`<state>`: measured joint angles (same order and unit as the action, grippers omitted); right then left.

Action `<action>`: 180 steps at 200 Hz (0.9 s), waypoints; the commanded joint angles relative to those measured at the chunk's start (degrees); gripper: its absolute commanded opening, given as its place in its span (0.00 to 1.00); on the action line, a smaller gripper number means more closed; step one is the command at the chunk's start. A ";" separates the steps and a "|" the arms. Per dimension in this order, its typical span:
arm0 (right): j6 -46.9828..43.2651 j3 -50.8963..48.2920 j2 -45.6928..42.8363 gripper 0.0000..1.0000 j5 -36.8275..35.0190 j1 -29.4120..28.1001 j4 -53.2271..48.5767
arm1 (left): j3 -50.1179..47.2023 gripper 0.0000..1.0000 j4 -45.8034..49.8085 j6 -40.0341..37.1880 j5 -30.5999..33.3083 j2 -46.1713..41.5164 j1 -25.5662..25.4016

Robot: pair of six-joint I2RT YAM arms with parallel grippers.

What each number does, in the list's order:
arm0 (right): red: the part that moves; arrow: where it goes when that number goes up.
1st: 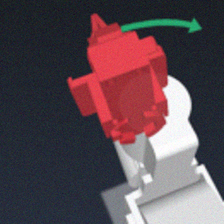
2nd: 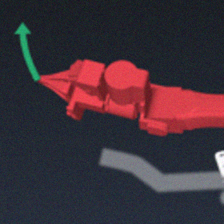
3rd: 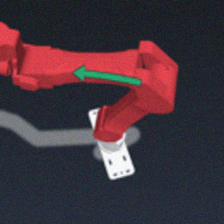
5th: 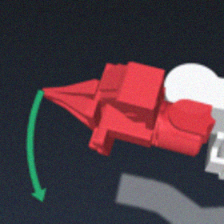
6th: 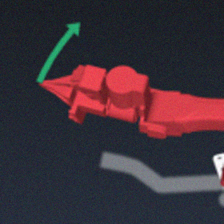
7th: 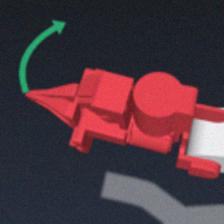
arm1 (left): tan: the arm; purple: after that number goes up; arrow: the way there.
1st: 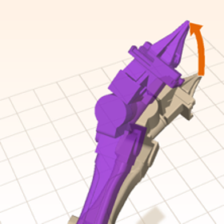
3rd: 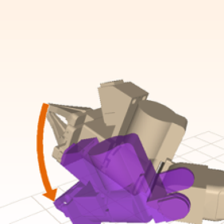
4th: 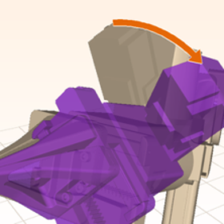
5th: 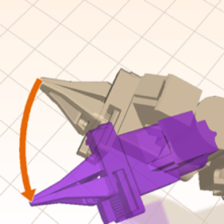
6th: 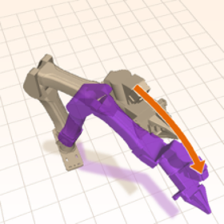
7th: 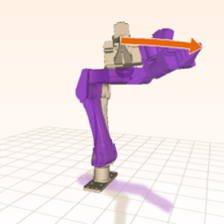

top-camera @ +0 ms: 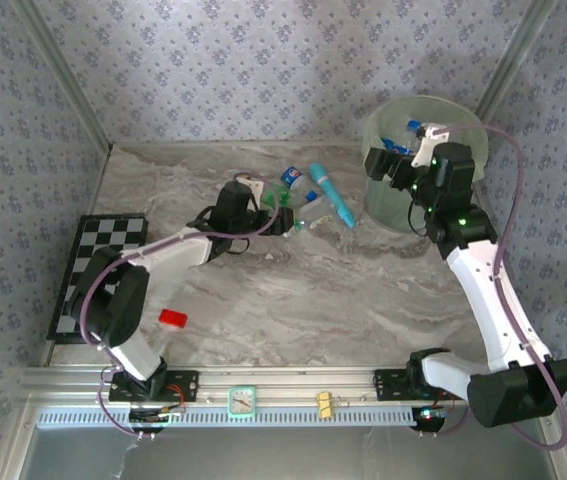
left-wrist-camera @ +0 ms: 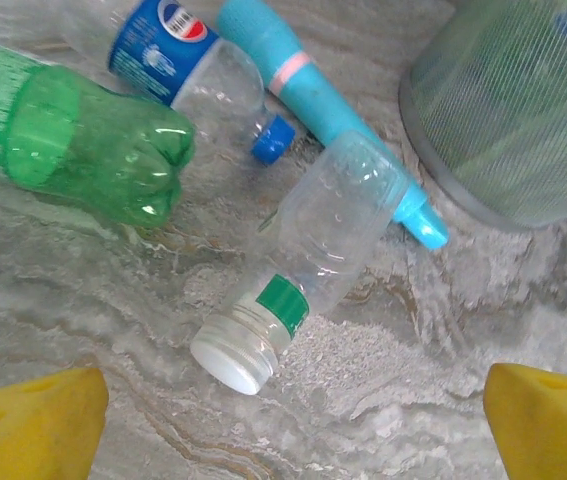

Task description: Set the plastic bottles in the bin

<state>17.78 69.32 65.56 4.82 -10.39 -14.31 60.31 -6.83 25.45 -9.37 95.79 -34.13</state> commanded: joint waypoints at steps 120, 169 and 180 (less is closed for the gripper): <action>7.00 -16.27 -4.87 1.00 -2.51 -4.72 6.56 | 29.90 0.87 25.63 -22.03 -7.36 22.71 -1.01; 6.83 -16.44 -4.84 1.00 -2.10 -4.74 6.24 | 37.66 0.83 30.36 -24.36 -6.74 28.82 -2.08; 6.74 -16.44 -4.91 1.00 -2.03 -4.72 6.07 | 39.07 0.82 31.31 -24.73 -6.37 30.13 -2.33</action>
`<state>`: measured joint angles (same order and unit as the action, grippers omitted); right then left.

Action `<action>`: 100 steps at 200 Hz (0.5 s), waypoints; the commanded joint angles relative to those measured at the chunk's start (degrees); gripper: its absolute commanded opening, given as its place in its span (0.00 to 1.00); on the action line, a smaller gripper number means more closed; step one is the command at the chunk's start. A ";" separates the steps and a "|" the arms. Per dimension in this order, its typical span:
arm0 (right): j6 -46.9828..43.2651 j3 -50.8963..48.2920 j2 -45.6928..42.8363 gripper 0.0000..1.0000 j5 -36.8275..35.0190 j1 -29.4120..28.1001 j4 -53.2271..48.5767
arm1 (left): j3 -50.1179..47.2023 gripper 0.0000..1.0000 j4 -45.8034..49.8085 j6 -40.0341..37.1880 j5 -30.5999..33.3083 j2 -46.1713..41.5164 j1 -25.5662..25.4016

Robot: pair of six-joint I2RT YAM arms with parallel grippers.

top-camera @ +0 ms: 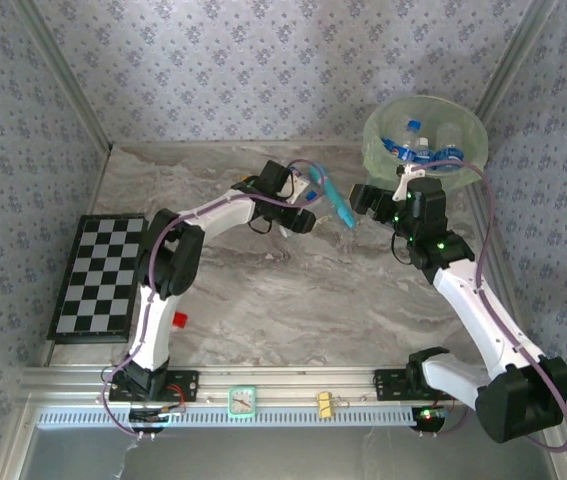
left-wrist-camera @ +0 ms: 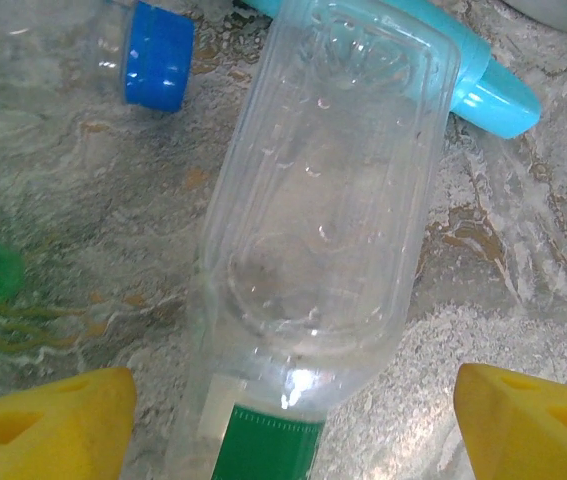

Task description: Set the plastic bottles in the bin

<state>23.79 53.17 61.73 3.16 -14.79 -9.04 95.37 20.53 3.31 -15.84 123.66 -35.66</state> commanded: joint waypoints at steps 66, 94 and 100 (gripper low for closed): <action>-0.11 -0.54 -1.18 1.00 -0.68 -0.39 -0.32 | 9.66 0.75 7.63 -3.49 1.77 7.63 -2.17; -0.20 -0.60 -1.18 1.00 -0.78 -0.36 -0.45 | 9.92 0.69 7.58 -3.33 2.04 8.24 -2.31; -0.15 -0.56 -1.18 1.00 -0.79 -0.36 -0.45 | 9.92 0.67 7.58 -3.37 2.05 8.24 -2.31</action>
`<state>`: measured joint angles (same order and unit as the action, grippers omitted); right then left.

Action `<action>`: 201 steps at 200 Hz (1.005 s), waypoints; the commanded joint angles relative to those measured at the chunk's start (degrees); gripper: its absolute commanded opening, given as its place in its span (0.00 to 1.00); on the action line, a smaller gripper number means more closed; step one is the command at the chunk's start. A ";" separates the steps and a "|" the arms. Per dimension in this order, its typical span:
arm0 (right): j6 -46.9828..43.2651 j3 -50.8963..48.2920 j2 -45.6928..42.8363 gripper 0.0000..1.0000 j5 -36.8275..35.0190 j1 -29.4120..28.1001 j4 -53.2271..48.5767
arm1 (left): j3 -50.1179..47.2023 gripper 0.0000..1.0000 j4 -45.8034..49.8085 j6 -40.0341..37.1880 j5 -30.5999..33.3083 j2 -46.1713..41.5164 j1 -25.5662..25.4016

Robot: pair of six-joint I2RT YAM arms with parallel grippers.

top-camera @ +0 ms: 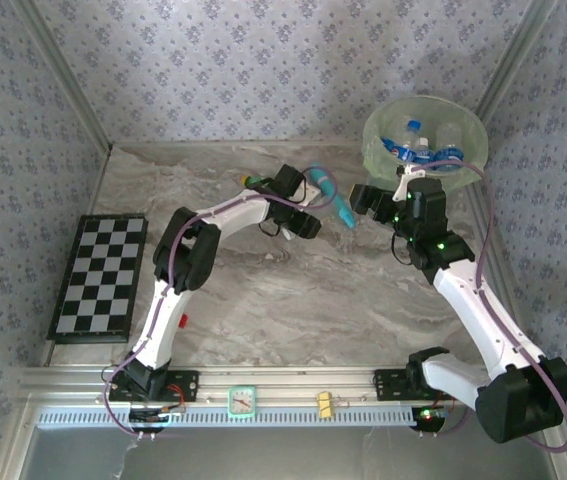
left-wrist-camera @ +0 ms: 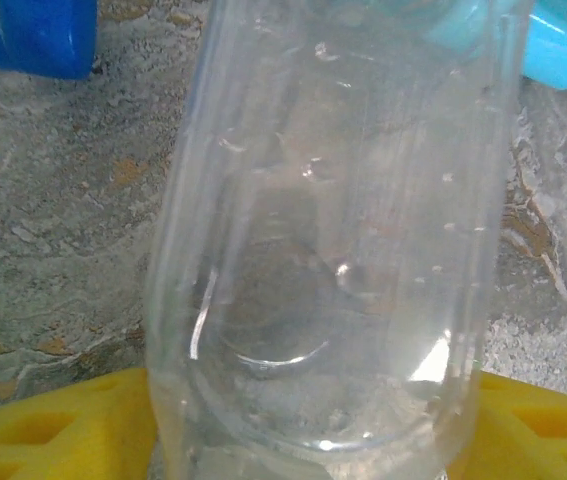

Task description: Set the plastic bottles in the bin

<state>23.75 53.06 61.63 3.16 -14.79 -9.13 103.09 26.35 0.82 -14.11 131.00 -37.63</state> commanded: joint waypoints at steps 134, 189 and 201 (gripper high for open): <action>0.51 2.67 1.76 1.00 6.69 -0.29 0.95 | -18.25 0.45 -17.81 10.67 -2.04 -16.64 -0.33; 3.77 4.59 5.96 1.00 18.33 -0.34 6.90 | -35.12 0.45 -35.35 22.40 -0.91 -30.79 -0.42; 4.96 4.70 6.90 1.00 19.75 -0.41 8.39 | -38.15 0.45 -39.18 24.37 -0.62 -33.30 -0.39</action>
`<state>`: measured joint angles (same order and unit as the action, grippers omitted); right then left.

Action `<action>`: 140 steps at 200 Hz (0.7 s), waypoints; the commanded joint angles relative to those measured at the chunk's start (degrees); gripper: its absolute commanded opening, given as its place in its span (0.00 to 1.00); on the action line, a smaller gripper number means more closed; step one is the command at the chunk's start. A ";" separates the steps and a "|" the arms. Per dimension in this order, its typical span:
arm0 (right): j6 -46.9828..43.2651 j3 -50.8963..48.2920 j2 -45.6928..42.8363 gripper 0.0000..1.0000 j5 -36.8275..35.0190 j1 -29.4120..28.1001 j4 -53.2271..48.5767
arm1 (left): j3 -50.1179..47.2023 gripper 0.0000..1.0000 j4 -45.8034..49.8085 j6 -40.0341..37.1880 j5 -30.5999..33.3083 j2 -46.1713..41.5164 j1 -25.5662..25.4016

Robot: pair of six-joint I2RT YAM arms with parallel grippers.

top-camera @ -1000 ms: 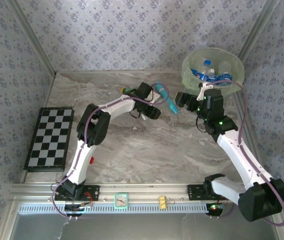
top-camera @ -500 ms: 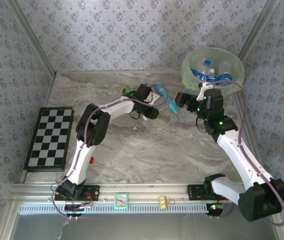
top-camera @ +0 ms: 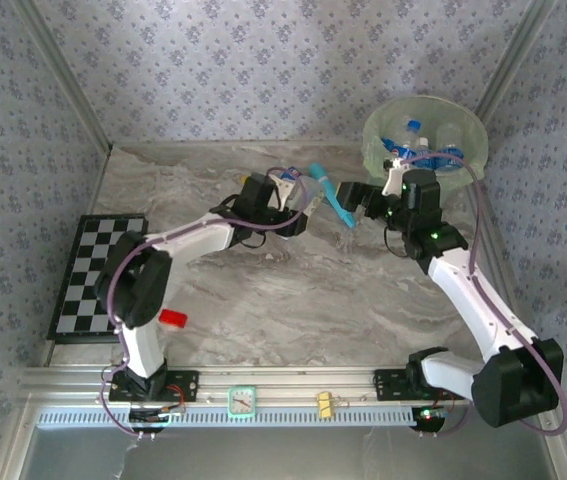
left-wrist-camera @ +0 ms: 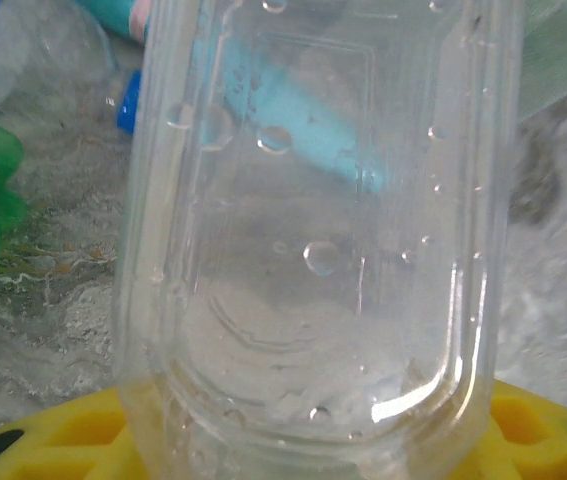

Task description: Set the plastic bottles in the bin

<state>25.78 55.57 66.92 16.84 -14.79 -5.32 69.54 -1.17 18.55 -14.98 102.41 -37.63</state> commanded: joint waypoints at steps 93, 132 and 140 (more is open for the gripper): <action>9.34 5.90 12.36 0.98 13.50 -5.20 13.31 | -14.59 0.45 -23.01 8.65 2.36 -14.21 -3.40; 9.73 7.40 15.98 0.93 14.85 -5.86 15.15 | -14.62 0.46 -21.32 6.40 2.41 -15.90 -4.46; 10.78 7.69 16.60 0.92 15.18 -5.95 15.38 | -14.70 0.46 -21.16 6.09 2.33 -16.06 -4.64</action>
<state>34.63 60.71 81.97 29.74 -20.21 7.27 54.26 -20.45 26.83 -12.97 88.47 -41.71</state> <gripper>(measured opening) 0.927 0.519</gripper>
